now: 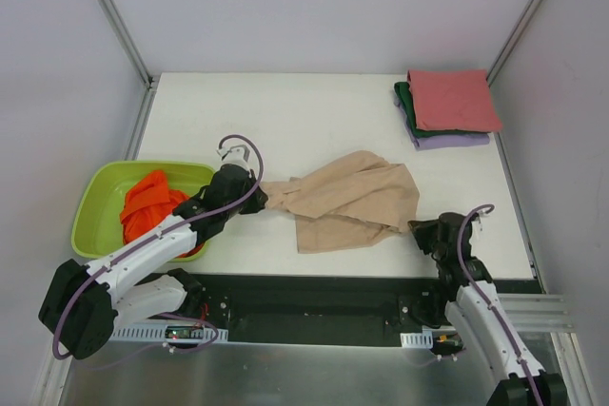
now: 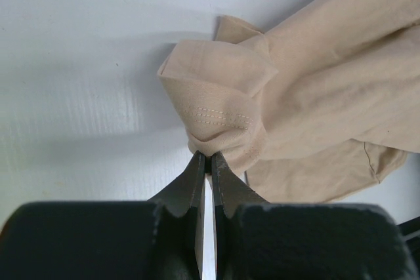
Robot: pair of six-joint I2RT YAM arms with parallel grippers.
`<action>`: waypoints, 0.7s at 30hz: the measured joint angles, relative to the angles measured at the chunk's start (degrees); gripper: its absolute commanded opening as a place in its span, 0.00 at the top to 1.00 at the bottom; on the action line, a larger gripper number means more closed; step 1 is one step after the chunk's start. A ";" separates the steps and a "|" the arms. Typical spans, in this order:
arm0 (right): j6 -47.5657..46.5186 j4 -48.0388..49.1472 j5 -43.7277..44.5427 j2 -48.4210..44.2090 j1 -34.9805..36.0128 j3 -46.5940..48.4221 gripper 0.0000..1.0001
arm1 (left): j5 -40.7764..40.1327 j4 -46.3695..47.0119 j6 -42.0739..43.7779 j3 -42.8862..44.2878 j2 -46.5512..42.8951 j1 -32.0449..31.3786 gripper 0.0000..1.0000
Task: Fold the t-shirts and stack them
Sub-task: Flatten out the tshirt
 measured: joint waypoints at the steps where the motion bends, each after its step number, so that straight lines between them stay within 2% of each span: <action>1: -1.03 -0.57 0.39 -1.36 0.00 0.24 0.99 | -0.33 0.00 -0.02 0.02 0.00 0.00 1.00; 6: -8.39 -5.84 2.78 -5.31 0.00 4.66 0.99 | -1.77 -0.07 0.15 1.62 0.00 0.00 1.00; 10: -16.79 -7.63 3.65 -4.31 0.00 14.34 1.00 | -4.26 -0.55 0.83 6.14 0.00 0.00 1.00; 15: -26.25 -6.10 3.65 2.58 0.00 28.39 1.00 | -7.39 -0.81 3.17 15.82 2.34 0.44 1.00; 21: -36.30 -6.16 4.92 9.73 0.00 44.63 1.00 | -9.51 -3.80 8.15 30.60 6.78 4.28 1.00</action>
